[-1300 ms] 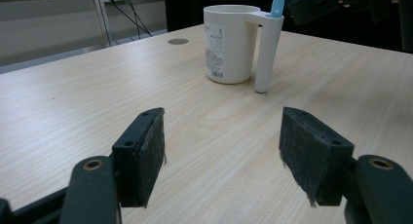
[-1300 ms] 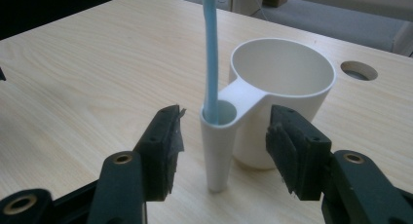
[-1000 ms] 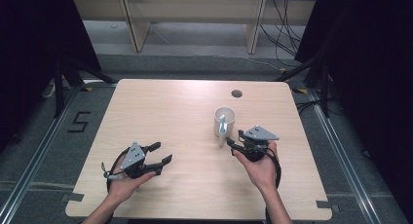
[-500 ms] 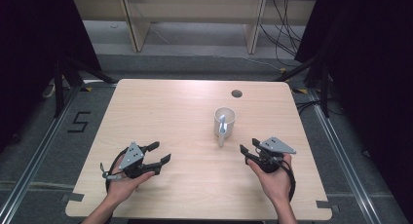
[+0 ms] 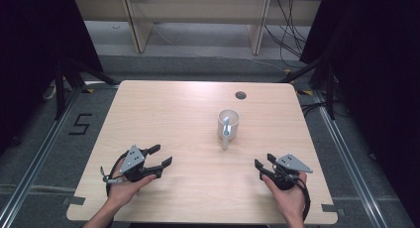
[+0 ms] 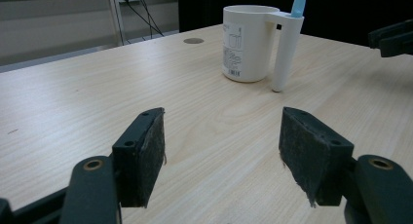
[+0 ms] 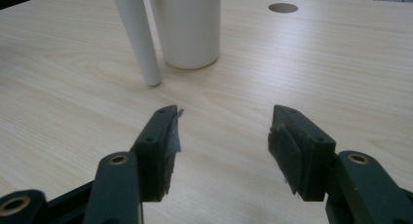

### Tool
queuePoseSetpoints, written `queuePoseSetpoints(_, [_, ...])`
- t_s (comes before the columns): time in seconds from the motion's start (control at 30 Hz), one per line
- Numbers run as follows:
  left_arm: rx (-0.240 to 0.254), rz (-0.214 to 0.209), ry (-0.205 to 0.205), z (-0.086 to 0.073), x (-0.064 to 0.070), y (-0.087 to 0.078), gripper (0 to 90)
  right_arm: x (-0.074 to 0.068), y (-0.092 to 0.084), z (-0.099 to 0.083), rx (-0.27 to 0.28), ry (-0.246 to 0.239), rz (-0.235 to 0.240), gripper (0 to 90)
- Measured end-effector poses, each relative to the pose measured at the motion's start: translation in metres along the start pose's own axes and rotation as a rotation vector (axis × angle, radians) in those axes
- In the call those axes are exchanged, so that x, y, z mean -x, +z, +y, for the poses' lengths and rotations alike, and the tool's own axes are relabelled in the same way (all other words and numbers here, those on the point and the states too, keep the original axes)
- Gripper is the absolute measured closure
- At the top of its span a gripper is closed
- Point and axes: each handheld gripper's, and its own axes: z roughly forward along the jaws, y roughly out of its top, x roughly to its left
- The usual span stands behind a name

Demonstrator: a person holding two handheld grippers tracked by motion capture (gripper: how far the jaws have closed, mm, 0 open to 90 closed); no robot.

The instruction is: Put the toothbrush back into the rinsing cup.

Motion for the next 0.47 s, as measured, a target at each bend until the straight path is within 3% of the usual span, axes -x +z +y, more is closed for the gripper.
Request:
queuePoseSetpoints(0.03, [0.0,0.001,0.0,-0.0002,-0.0007,0.0,33.2,0.0003,-0.0023,-0.0008,-0.017,-0.005,-0.023,44.7])
queuePoseSetpoints(0.1, [0.0,0.001,-0.001,-0.0003,-0.0009,-0.0001,33.2,0.0014,-0.0028,-0.002,0.006,-0.017,-0.026,44.5])
queuePoseSetpoints(0.17, [0.004,0.0,-0.004,-0.001,-0.0003,0.0006,33.2,0.0012,-0.0041,-0.0048,0.025,0.008,-0.026,44.0])
queuePoseSetpoints(0.2, [0.004,0.0,-0.004,-0.001,-0.0003,0.0006,33.2,0.002,-0.0036,-0.0056,0.028,0.011,-0.01,43.8])
queuePoseSetpoints(0.47, [-0.009,-0.004,0.002,-0.0032,0.0009,0.0008,33.2,-0.0008,-0.0081,-0.0088,0.036,0.021,-0.021,43.2])
